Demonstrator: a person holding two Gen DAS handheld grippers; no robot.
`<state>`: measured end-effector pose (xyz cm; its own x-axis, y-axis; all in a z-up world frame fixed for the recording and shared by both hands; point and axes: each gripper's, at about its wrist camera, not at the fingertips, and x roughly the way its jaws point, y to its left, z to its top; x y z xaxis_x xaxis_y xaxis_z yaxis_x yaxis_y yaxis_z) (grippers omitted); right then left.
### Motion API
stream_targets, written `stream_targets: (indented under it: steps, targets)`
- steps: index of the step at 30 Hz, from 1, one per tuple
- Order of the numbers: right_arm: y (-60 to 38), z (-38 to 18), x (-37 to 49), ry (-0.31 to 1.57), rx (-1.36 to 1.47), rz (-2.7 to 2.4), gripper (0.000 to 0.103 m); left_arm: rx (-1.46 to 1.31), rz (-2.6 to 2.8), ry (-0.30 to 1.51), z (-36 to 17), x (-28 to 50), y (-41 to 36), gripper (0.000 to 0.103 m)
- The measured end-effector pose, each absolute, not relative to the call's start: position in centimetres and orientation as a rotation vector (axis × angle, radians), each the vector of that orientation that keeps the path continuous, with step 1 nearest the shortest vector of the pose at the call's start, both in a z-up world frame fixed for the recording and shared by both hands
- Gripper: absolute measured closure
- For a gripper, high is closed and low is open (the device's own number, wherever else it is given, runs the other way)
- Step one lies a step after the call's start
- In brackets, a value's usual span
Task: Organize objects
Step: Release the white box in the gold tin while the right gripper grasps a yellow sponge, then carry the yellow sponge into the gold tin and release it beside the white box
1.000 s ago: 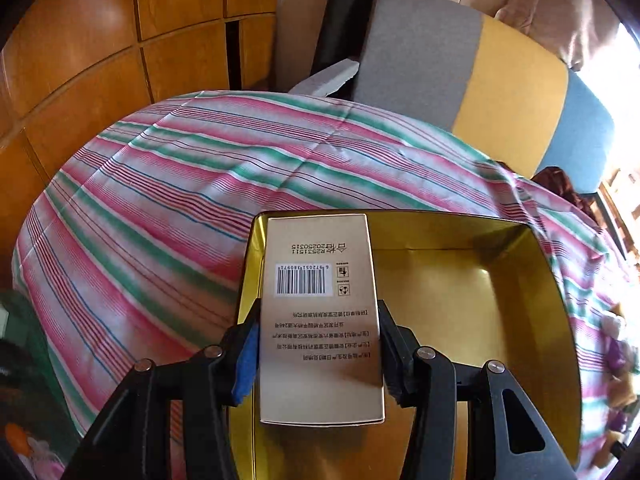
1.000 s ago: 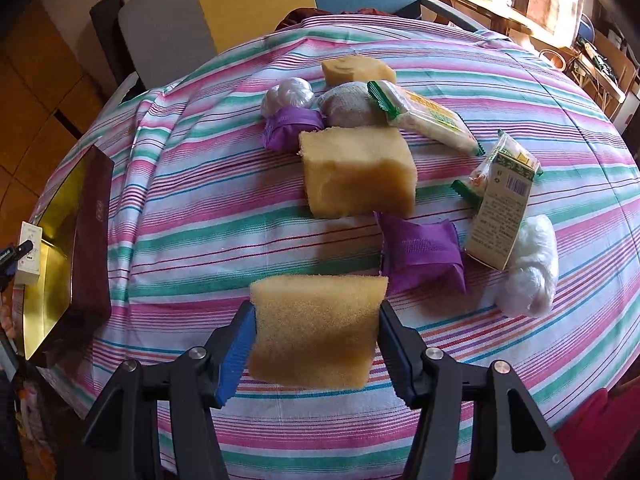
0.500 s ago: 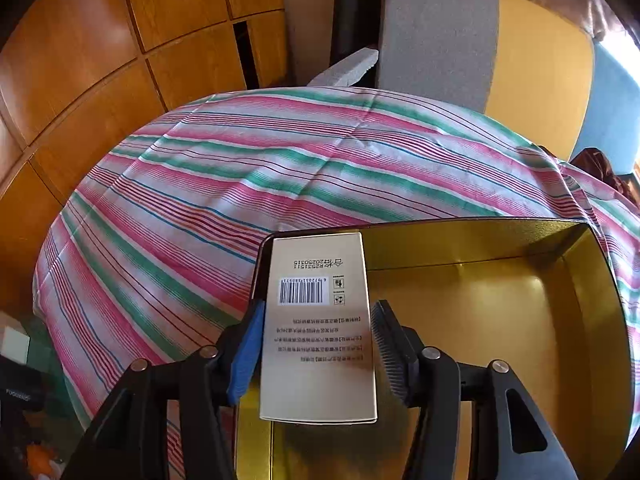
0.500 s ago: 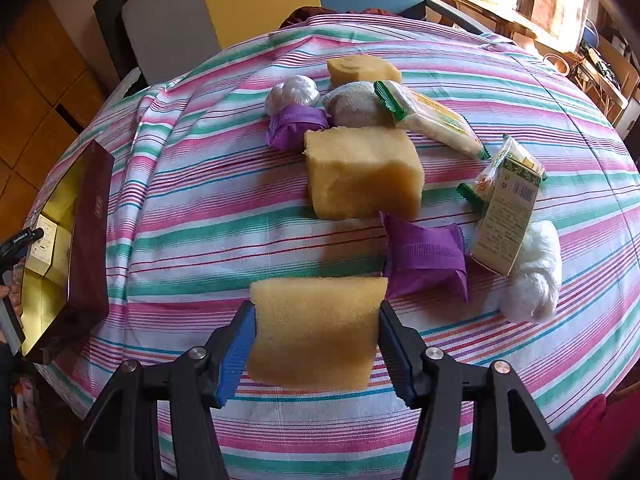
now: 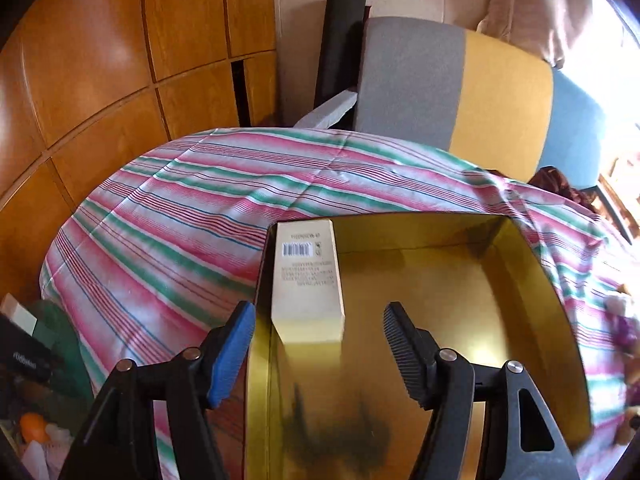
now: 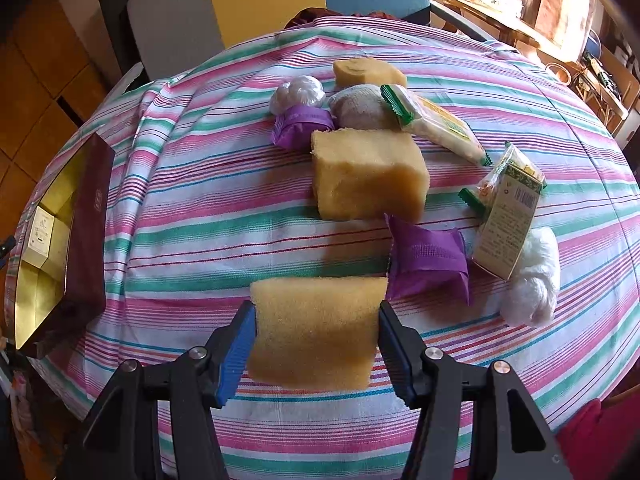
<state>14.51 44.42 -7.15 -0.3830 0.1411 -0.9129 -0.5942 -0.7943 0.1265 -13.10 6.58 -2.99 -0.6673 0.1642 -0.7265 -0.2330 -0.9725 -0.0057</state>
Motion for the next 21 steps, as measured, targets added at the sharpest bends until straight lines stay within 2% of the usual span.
stream_targets:
  steps: [11,21]
  targets:
    - [43.9,-7.1,14.2,0.557,-1.405,2.212,0.044,-1.101,2.611,0.085,-2.4,-4.5,5.8,0.035]
    - [43.1,-6.9,13.5,0.462,-1.434,2.224,0.045,-1.102,2.569,0.087,-2.9,-1.7,5.8,0.035]
